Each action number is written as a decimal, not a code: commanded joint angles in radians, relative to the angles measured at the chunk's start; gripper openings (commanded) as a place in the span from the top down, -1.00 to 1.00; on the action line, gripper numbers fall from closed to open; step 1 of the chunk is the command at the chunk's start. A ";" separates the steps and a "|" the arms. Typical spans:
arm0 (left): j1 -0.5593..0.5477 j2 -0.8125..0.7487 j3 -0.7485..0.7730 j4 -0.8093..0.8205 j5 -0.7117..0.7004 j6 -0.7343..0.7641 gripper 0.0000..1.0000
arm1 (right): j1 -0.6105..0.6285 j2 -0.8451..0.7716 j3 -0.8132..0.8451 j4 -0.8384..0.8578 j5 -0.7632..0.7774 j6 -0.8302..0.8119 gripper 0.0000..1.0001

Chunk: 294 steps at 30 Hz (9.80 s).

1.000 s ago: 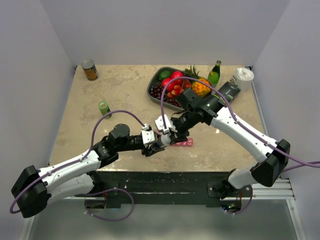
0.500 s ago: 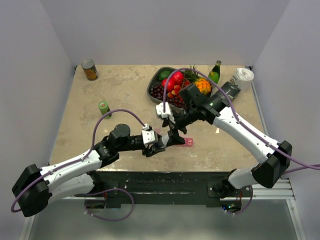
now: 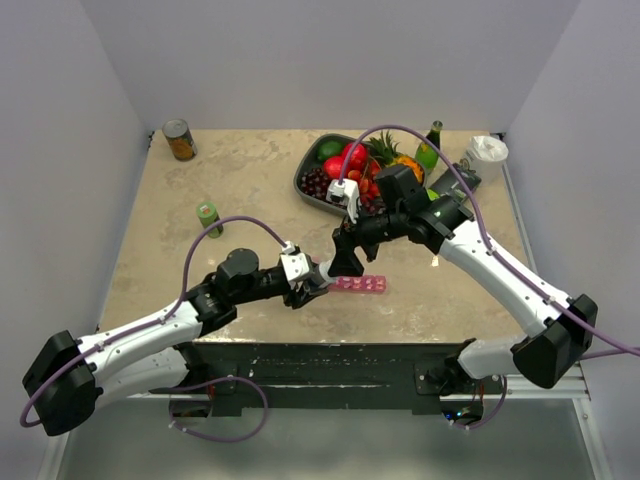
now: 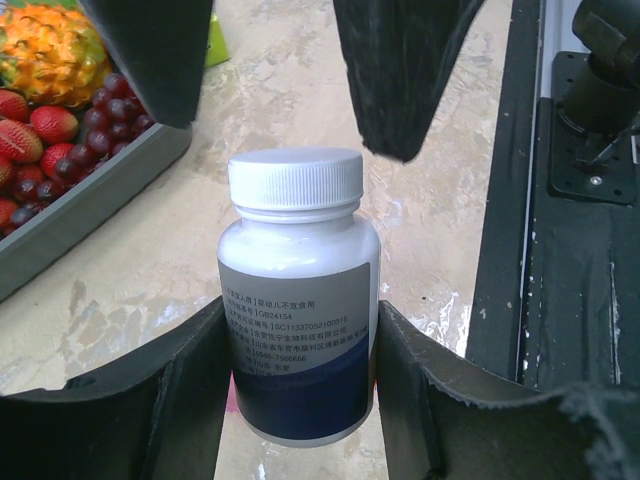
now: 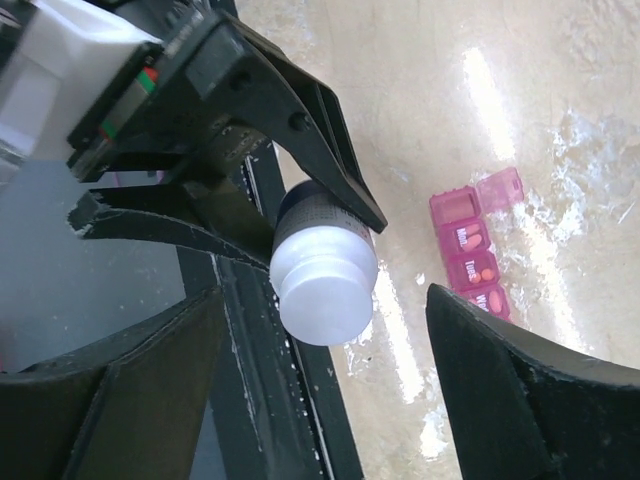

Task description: Sort the pills into containers

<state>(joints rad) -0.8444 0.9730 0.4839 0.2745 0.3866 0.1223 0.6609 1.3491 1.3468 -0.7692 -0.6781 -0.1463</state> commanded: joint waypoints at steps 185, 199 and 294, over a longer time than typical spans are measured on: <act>0.183 0.642 0.621 -1.028 -0.031 -0.072 1.00 | -0.506 0.234 -0.310 0.090 0.281 -0.407 -0.98; 0.180 0.691 0.671 -1.086 -0.043 -0.092 1.00 | -0.506 0.237 -0.311 0.090 0.281 -0.409 -0.98; 0.150 0.607 0.633 -0.991 -0.084 -0.073 1.00 | -0.514 0.222 -0.325 0.100 0.284 -0.420 -0.98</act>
<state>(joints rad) -0.6907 1.6775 1.1919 -0.8433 0.2790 0.0113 0.1558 1.6142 1.0256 -0.6739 -0.3840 -0.5491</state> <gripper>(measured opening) 0.572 0.986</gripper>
